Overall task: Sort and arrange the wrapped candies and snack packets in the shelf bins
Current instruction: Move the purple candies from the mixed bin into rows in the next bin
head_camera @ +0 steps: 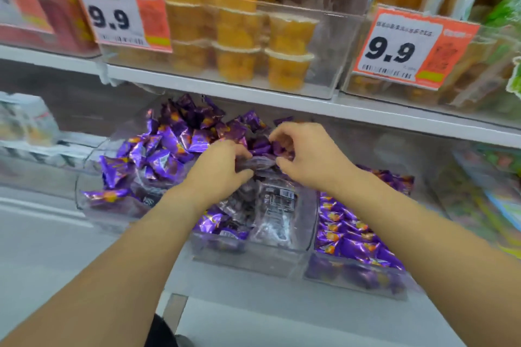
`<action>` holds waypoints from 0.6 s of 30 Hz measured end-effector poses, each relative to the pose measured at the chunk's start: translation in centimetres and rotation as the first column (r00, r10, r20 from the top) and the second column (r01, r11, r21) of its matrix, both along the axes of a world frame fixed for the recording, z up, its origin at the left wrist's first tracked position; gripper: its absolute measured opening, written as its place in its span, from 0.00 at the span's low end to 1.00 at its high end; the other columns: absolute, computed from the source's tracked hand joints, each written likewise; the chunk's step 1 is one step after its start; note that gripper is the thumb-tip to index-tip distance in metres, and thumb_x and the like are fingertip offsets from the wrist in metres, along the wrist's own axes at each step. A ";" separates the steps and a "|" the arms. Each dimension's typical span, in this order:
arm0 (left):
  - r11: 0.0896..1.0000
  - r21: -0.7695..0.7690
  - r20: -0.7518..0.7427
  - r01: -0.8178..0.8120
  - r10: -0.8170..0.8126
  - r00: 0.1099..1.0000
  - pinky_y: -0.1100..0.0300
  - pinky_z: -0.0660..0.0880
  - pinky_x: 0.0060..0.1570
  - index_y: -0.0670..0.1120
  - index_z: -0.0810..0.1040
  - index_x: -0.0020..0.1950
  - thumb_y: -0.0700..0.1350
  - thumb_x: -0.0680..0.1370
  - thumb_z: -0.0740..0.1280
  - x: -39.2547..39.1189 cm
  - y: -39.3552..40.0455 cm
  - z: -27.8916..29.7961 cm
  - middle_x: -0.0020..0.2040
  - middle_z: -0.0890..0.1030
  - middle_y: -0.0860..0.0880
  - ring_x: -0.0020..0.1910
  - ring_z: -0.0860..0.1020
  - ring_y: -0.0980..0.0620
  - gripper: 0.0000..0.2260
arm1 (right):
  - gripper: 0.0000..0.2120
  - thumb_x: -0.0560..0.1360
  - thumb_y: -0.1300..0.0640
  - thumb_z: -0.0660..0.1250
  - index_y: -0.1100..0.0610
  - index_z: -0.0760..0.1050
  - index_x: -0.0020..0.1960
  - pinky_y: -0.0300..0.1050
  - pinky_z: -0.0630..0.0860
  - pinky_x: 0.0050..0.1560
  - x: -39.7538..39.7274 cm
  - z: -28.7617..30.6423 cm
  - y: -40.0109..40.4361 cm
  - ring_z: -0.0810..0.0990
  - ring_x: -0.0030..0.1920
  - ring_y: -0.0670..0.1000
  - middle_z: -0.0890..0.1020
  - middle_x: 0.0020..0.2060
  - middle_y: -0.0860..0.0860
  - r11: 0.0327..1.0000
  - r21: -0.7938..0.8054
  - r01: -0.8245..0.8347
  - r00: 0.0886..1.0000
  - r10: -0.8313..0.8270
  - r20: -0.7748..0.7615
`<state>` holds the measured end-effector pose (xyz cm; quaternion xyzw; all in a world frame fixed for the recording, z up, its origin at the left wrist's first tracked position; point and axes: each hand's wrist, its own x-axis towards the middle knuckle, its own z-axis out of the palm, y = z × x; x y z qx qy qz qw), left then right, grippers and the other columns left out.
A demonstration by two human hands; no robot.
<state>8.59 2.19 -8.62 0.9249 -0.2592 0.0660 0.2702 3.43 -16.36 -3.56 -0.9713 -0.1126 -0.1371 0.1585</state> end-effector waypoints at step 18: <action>0.940 -0.310 -0.050 -0.144 0.135 0.990 0.57 0.74 0.60 0.48 0.80 0.61 0.43 0.72 0.73 3.0 -0.3 0.2 0.53 0.84 0.49 0.55 0.81 0.47 0.17 | 0.18 0.68 0.52 0.79 0.50 0.81 0.57 0.43 0.71 0.46 5.1 -0.6 -1.6 0.75 0.43 0.49 0.77 0.49 0.48 0.999 -0.015 0.033 0.985 -0.035 -0.167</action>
